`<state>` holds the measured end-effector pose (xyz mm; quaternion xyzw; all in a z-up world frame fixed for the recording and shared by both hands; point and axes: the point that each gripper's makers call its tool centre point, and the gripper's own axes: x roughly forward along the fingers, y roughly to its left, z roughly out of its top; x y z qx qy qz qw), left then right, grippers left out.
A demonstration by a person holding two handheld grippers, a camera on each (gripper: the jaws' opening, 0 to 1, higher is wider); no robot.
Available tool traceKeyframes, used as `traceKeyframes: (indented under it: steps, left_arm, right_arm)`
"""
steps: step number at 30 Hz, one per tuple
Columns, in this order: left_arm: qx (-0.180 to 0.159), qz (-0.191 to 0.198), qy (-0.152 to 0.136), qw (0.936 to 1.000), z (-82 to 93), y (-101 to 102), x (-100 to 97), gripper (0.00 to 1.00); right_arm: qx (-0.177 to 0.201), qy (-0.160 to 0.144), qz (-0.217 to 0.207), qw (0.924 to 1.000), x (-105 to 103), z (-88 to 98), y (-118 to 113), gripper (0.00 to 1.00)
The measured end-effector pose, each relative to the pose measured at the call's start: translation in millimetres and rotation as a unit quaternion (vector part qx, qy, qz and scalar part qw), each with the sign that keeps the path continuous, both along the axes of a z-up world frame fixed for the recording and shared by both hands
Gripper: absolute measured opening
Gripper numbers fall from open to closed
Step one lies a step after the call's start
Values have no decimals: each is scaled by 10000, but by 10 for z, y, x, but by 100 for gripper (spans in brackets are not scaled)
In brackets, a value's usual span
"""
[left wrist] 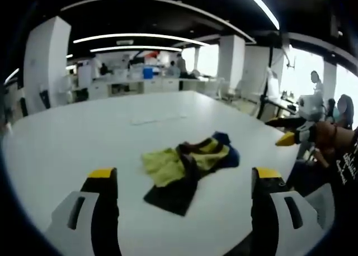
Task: Fold the garment on the visible template until the final outline fits inside the template.
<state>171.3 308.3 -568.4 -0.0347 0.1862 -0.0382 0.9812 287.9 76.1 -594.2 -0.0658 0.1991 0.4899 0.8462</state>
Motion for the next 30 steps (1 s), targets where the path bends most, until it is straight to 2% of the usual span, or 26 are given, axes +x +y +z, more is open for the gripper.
traceKeyframes:
  steps: [16,30]
  left_arm:
    - [-20,6,-6,10000,-6,16,-7,93]
    - [-23,8,65,10000,-39,8,-28,92]
  right_arm:
    - [62,43,-70,9999,28,22,-3,90]
    - [5,15,-96,10000,27,12,-50,89]
